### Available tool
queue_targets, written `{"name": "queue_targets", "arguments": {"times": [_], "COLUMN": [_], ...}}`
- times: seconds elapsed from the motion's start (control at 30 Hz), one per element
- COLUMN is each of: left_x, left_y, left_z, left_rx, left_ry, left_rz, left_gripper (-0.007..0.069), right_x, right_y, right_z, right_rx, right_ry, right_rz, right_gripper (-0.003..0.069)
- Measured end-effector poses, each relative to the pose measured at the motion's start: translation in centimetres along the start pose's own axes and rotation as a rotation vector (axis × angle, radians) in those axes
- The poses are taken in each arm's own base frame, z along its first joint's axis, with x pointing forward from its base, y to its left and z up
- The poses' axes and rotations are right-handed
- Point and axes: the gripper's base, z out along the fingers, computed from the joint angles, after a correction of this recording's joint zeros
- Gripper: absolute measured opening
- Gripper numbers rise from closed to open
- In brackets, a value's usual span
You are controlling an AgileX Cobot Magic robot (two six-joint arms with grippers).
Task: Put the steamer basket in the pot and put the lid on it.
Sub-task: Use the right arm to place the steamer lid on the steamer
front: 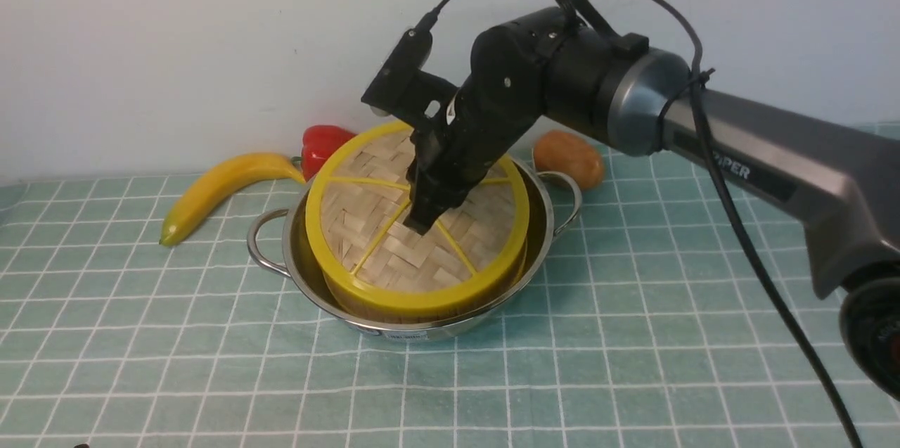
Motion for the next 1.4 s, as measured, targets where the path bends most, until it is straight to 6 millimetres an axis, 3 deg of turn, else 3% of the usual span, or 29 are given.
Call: {"name": "queue_targets", "arguments": {"times": [1.4], "left_x": [0.00], "left_y": [0.00], "left_z": [0.00], "left_rx": [0.000], "left_ry": [0.000], "left_rz": [0.000], "left_gripper": [0.0524], "right_x": [-0.63], "right_y": [-0.32], "right_z": [-0.62], "right_rx": [0.034], "right_ry": [-0.054], "right_rz": [-0.008], "right_gripper": [0.0141]}}
